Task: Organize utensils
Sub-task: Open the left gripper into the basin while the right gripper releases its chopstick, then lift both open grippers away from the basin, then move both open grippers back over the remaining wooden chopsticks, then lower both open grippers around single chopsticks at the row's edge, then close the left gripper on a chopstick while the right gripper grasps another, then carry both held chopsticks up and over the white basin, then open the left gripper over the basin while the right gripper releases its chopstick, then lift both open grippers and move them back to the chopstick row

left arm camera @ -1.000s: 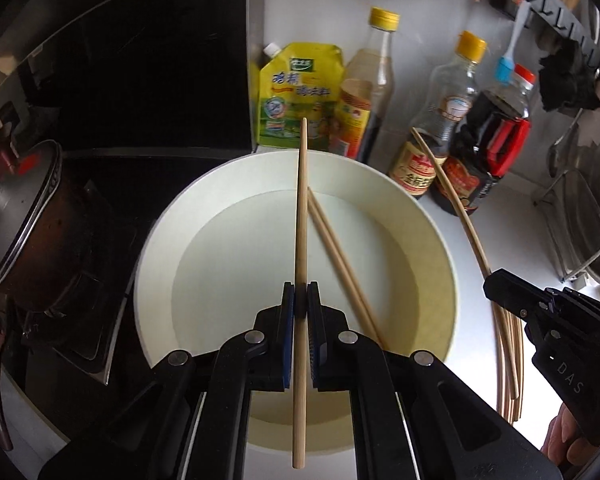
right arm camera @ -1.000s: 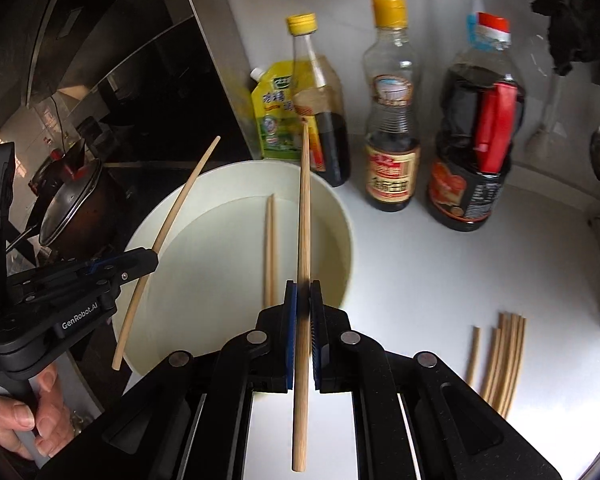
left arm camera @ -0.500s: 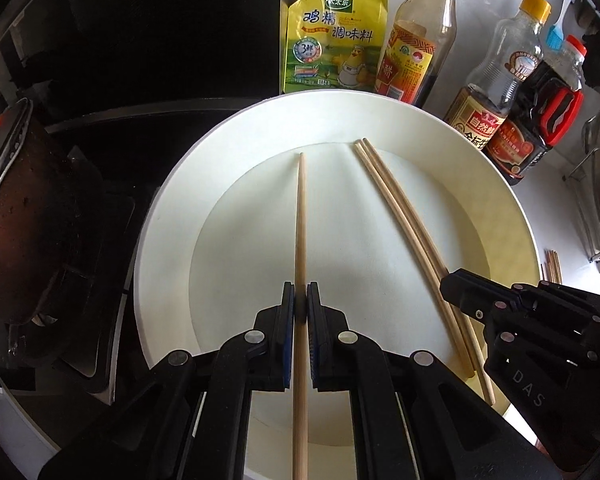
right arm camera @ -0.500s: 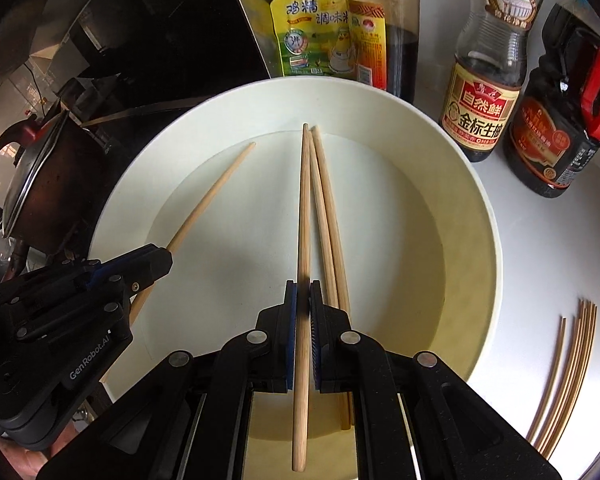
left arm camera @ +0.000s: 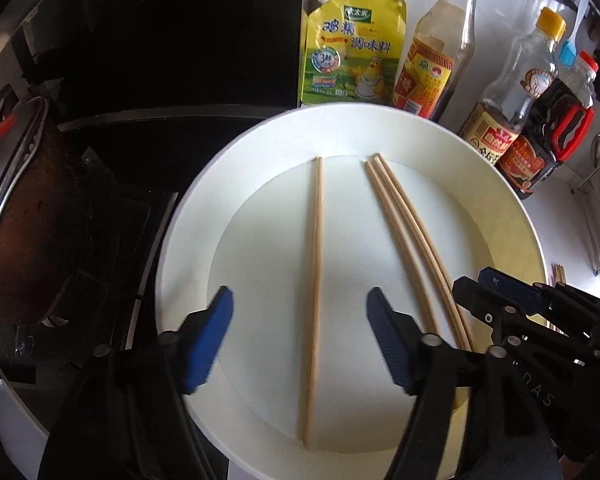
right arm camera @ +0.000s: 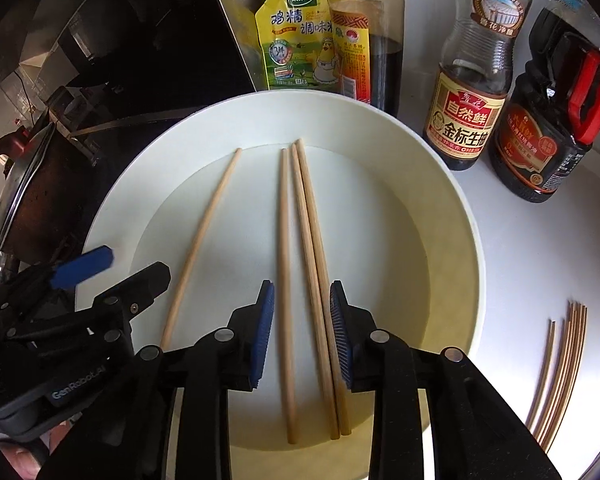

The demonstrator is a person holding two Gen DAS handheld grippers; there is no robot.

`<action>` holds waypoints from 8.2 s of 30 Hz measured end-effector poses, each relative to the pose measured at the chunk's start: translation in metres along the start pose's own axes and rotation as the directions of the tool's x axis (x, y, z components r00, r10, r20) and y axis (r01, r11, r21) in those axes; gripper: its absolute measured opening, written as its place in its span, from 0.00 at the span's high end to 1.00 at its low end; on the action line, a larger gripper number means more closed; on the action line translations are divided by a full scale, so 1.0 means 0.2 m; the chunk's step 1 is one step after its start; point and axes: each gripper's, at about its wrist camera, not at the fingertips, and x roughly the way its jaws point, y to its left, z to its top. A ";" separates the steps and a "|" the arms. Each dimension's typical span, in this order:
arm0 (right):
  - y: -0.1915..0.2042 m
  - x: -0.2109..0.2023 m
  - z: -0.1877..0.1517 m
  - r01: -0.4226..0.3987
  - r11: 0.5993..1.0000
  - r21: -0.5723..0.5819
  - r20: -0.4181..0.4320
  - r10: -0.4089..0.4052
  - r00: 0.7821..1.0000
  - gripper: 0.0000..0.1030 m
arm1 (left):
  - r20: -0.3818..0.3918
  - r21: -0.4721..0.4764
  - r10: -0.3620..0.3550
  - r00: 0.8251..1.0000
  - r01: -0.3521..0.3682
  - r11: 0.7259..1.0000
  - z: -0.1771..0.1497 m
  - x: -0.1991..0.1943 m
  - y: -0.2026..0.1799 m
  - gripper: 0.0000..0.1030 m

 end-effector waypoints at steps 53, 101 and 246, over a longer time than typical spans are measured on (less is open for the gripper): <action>-1.09 -0.69 -0.93 0.183 0.961 0.208 0.065 -0.200 0.978 0.36 | 0.048 0.199 -0.096 0.994 0.084 0.976 -0.51 -0.35 -1.09 0.09; -1.28 -0.36 -1.00 0.261 0.952 0.158 0.021 -0.267 0.963 0.36 | -0.051 0.157 -0.048 0.998 0.056 0.986 -0.64 0.03 -1.34 0.09; -0.14 -0.35 -0.25 -0.074 0.996 -0.050 0.095 0.079 0.992 0.50 | 0.069 -0.124 0.057 0.996 -0.048 0.991 -0.18 -0.30 -0.09 0.26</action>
